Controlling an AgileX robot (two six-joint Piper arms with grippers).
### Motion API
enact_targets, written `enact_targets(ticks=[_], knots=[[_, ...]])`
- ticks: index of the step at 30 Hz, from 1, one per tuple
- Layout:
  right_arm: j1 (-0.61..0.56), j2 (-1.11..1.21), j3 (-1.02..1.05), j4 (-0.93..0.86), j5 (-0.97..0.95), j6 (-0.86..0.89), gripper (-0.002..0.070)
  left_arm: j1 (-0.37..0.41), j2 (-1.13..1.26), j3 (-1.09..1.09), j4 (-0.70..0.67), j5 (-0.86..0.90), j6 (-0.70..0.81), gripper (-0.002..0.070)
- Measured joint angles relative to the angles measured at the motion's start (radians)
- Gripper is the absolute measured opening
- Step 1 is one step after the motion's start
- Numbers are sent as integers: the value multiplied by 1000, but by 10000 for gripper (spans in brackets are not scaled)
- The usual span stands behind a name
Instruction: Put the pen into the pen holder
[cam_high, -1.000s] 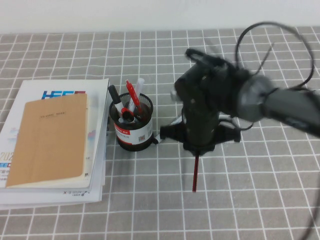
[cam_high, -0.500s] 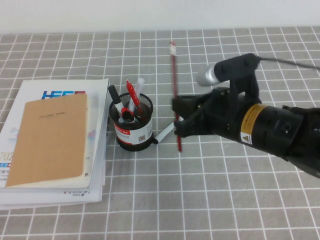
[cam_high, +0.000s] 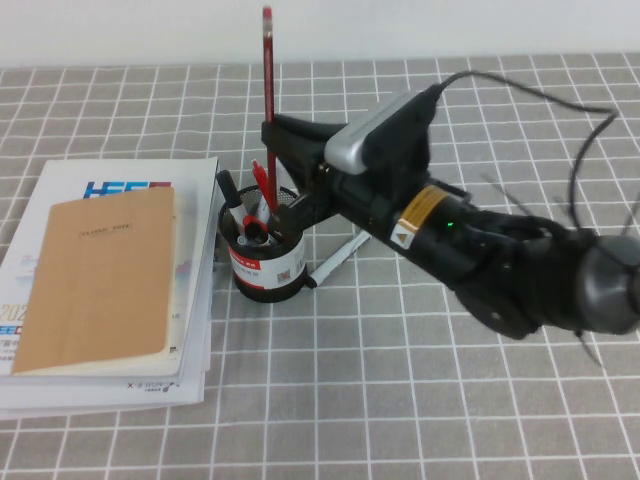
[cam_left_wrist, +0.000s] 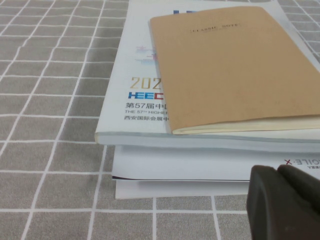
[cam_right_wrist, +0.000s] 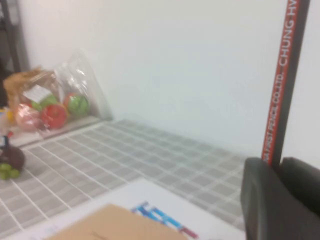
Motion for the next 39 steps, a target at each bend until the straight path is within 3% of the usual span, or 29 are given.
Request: enact_targets(ticks=[10, 12, 17, 19, 21, 25, 27, 31, 39], knots=[[0, 123, -38, 76, 2, -1, 28, 0, 0, 0, 0, 0, 0, -5], [0, 123, -41, 77, 3, -1, 89, 0, 0, 0, 0, 0, 0, -5], [0, 123, -43, 78, 5, -1, 331, 0, 0, 0, 0, 0, 0, -5], [0, 119, -43, 79, 13, -1, 358, 0, 0, 0, 0, 0, 0, -5], [0, 102, -40, 79, 20, -1, 328, 0, 0, 0, 0, 0, 0, -5], [0, 2, 7, 77, 43, -1, 93, 0, 0, 0, 0, 0, 0, -5], [0, -89, 47, 70, 75, -2, 37, 0, 0, 0, 0, 0, 0, -5], [0, -313, 167, 52, 239, -28, -3, 0, 0, 0, 0, 0, 0, -5], [0, -709, 378, 48, 564, -35, -12, 0, 0, 0, 0, 0, 0, -5]])
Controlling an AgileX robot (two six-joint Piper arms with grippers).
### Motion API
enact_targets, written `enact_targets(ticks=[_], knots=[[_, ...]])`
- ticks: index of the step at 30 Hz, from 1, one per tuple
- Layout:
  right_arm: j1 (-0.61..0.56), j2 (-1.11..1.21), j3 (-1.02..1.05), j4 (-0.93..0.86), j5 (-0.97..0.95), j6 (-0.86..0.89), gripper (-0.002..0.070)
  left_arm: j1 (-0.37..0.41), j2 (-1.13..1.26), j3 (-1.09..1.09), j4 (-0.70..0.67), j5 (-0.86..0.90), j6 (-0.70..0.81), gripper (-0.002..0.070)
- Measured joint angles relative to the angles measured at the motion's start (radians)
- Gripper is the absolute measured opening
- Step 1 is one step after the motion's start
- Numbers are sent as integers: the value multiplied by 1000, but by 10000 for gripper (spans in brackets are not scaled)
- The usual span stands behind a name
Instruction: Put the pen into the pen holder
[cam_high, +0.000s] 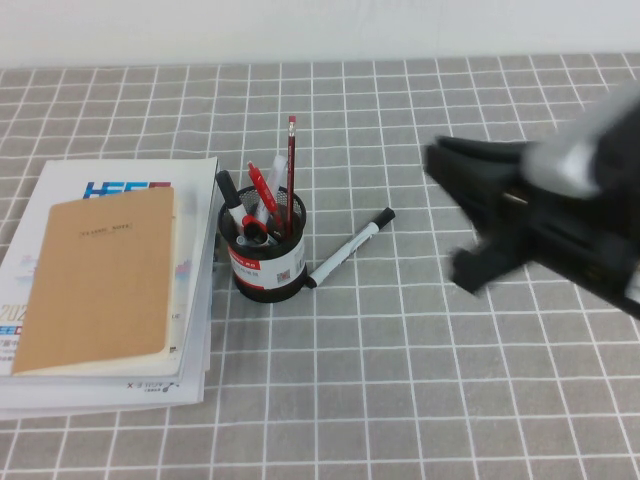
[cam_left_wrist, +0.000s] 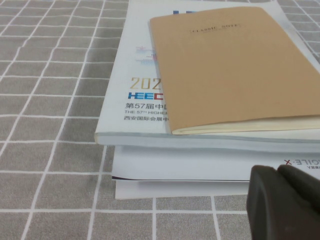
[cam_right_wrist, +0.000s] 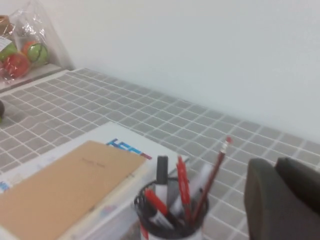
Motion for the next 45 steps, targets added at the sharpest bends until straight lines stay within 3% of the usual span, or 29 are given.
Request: enact_targets(ticks=[19, 23, 29, 34, 40, 45], knots=[[-4, -551, 322, 43, 401, -47, -12, 0, 0, 0, 0, 0, 0, -5], [-111, -711, 400, 58, 504, -48, -12, 0, 0, 0, 0, 0, 0, -5], [-368, -956, 555, 58, 515, -49, -13, 0, 0, 0, 0, 0, 0, -5], [-492, -1114, 682, 91, 497, -49, -12, 0, 0, 0, 0, 0, 0, -5], [-510, -1175, 734, 146, 513, -49, -13, 0, 0, 0, 0, 0, 0, -5], [-510, -1175, 735, 210, 649, -111, -13, 0, 0, 0, 0, 0, 0, -5]])
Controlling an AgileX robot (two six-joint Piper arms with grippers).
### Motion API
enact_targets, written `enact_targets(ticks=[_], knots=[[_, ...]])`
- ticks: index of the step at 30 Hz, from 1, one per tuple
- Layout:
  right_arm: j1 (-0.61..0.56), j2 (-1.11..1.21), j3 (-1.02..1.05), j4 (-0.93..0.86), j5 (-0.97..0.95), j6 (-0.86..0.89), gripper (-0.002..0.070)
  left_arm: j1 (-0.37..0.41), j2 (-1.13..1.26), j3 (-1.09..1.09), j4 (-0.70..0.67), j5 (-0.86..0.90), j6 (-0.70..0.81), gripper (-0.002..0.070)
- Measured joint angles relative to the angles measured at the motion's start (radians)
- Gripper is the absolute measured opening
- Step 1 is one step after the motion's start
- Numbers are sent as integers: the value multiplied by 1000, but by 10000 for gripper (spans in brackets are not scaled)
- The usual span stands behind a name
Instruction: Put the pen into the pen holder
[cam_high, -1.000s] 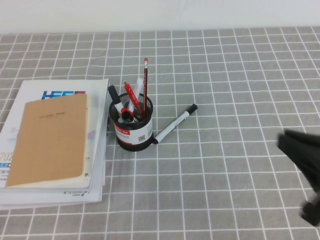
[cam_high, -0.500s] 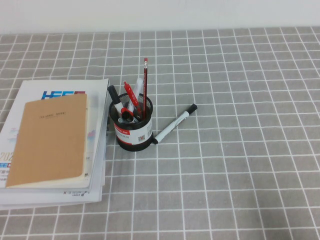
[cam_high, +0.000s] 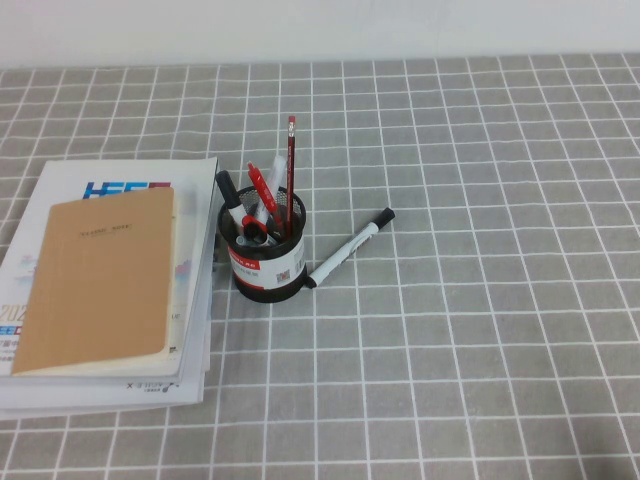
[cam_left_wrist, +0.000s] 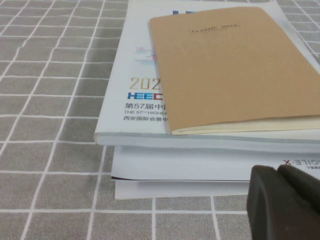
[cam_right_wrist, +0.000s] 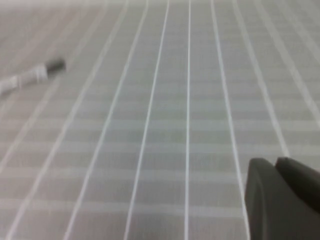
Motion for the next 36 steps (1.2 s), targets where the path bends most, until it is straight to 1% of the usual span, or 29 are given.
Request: enact_targets(ticks=[2, 6, 13, 15, 36], knots=[[0, 0, 0, 28, 50, -34, -12, 0, 0, 0, 0, 0, 0, -5], [-7, 0, 0, 38, 69, -59, -13, 0, 0, 0, 0, 0, 0, -5], [-104, 0, 0, 39, 72, -85, -12, 0, 0, 0, 0, 0, 0, -5], [-115, 0, 0, 39, 72, -92, -13, 0, 0, 0, 0, 0, 0, -5], [-117, 0, 0, 52, 73, -97, -12, 0, 0, 0, 0, 0, 0, -5]])
